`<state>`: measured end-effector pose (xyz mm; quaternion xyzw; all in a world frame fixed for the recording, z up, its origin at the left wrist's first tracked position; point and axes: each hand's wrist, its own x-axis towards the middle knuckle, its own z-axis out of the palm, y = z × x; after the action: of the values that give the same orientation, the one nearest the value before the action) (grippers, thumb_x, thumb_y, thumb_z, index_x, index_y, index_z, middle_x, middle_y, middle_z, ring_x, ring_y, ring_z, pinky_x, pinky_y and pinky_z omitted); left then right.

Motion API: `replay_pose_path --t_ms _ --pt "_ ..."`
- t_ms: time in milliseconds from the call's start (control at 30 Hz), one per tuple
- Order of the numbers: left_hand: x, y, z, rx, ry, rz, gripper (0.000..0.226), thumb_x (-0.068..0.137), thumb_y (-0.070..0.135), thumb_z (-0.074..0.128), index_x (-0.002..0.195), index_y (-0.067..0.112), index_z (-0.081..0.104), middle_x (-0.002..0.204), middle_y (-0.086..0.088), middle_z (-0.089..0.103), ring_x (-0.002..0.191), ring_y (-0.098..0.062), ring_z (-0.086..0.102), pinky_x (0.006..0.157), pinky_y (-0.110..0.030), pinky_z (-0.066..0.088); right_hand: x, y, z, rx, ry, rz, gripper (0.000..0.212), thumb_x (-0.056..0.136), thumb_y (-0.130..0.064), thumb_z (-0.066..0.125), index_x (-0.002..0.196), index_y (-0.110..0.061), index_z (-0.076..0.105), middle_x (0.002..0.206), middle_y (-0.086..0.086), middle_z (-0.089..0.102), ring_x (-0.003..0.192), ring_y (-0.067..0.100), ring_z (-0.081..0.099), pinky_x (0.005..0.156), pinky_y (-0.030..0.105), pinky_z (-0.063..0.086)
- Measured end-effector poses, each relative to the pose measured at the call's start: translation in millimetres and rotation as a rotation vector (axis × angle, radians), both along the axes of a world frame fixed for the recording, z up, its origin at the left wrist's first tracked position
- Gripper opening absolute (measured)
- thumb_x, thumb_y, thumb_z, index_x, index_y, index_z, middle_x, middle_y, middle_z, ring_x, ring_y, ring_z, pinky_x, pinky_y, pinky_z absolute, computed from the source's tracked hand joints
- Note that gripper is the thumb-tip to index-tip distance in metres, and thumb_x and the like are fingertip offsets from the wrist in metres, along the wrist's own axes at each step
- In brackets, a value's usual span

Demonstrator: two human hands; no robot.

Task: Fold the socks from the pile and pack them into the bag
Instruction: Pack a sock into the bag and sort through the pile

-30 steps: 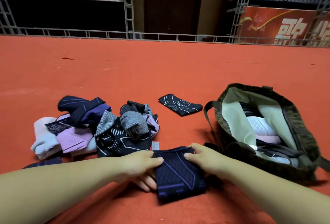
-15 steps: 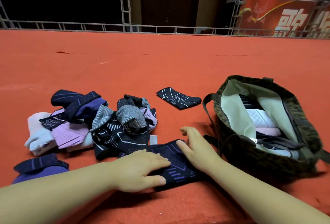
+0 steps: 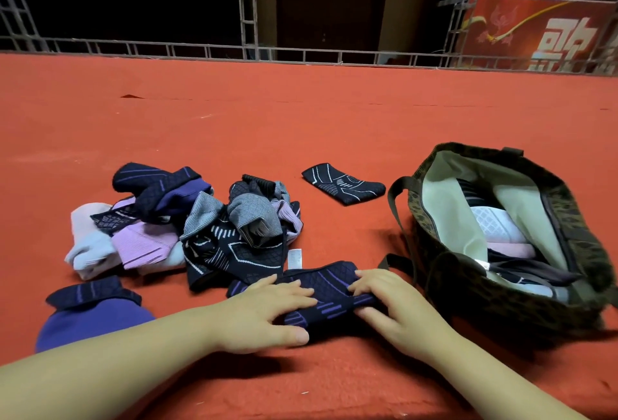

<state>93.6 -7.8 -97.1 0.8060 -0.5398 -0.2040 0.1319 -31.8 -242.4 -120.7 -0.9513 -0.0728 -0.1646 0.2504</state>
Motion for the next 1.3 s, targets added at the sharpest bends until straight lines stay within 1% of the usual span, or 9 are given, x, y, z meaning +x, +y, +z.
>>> replay_pose_path --t_ms 167,367,533,667,767,833,967,1133,1300 --pt "-20 3 13 -0.094 -0.035 0.127 0.06 0.074 0.057 0.067 0.128 0.04 0.044 0.112 0.036 0.045 0.103 0.018 0.04 0.099 -0.01 0.027 -17 22 28 0.023 0.128 0.07 0.012 0.083 -0.049 0.05 0.085 -0.037 0.05 0.072 -0.019 0.057 0.069 -0.003 0.052 0.063 0.015 0.037" --pt "-35 -9 17 -0.317 0.156 0.294 0.022 0.081 0.031 0.068 0.088 0.032 0.047 0.073 0.01 0.064 0.061 -0.005 0.054 0.063 -0.023 0.045 -34 29 33 0.402 0.166 -0.162 0.015 0.088 -0.027 0.061 0.075 -0.021 0.055 0.064 -0.009 0.057 0.059 0.0 0.049 0.061 0.023 0.039" --pt "-27 -25 7 -0.249 0.223 0.391 0.015 0.084 0.03 0.066 0.085 0.027 0.052 0.07 0.009 0.056 0.061 -0.004 0.051 0.068 -0.03 0.049 -30 12 25 0.39 0.39 -0.405 0.027 0.088 -0.038 0.059 0.075 -0.014 0.056 0.06 -0.007 0.057 0.053 0.002 0.049 0.056 0.025 0.037" --pt "-21 -36 7 -0.052 0.05 0.417 0.026 0.086 0.046 0.059 0.097 0.023 0.057 0.094 0.006 0.064 0.086 -0.011 0.06 0.08 -0.027 0.044 -23 11 24 0.094 0.457 -0.464 0.028 0.088 -0.049 0.054 0.085 -0.021 0.052 0.084 -0.007 0.058 0.079 0.011 0.055 0.07 0.028 0.041" --pt "-17 -40 9 0.052 0.242 0.436 0.034 0.076 0.053 0.068 0.096 0.026 0.061 0.091 0.002 0.069 0.077 -0.013 0.062 0.072 -0.027 0.047 -19 8 27 0.109 0.591 -0.392 0.039 0.085 -0.058 0.053 0.109 -0.027 0.053 0.112 -0.006 0.053 0.1 0.011 0.055 0.087 0.028 0.043" --pt "-16 -40 9 0.095 0.352 0.412 0.035 0.07 0.049 0.074 0.091 0.024 0.062 0.082 0.002 0.066 0.068 -0.013 0.057 0.065 -0.025 0.043 -19 6 32 0.161 0.644 -0.327 0.036 0.082 -0.059 0.057 0.099 -0.028 0.056 0.102 -0.008 0.057 0.09 0.007 0.057 0.079 0.025 0.044" --pt "-18 -36 7 -0.081 0.596 0.422 0.036 0.058 0.038 0.072 0.082 0.018 0.053 0.067 0.004 0.054 0.057 -0.009 0.047 0.054 -0.022 0.037 -29 6 37 0.36 0.659 -0.263 0.037 0.074 -0.054 0.07 0.069 -0.022 0.053 0.066 -0.012 0.055 0.061 0.004 0.051 0.06 0.024 0.037" --pt "-28 -41 6 -0.316 0.9 0.462 0.045 0.055 0.038 0.076 0.083 0.017 0.047 0.07 -0.003 0.048 0.058 -0.01 0.045 0.053 -0.02 0.038 -48 13 46 0.814 0.47 -0.255 0.035 0.063 -0.046 0.069 0.077 -0.022 0.049 0.067 -0.008 0.057 0.062 0.008 0.053 0.056 0.024 0.038" --pt "-27 -65 39 -0.524 0.935 0.453 0.048 0.058 0.035 0.078 0.097 0.016 0.058 0.086 -0.005 0.065 0.078 -0.017 0.06 0.066 -0.029 0.047 -55 9 77 0.901 0.349 -0.237 0.026 0.079 -0.027 0.074 0.098 -0.015 0.061 0.084 -0.003 0.067 0.071 0.006 0.061 0.065 0.025 0.049"
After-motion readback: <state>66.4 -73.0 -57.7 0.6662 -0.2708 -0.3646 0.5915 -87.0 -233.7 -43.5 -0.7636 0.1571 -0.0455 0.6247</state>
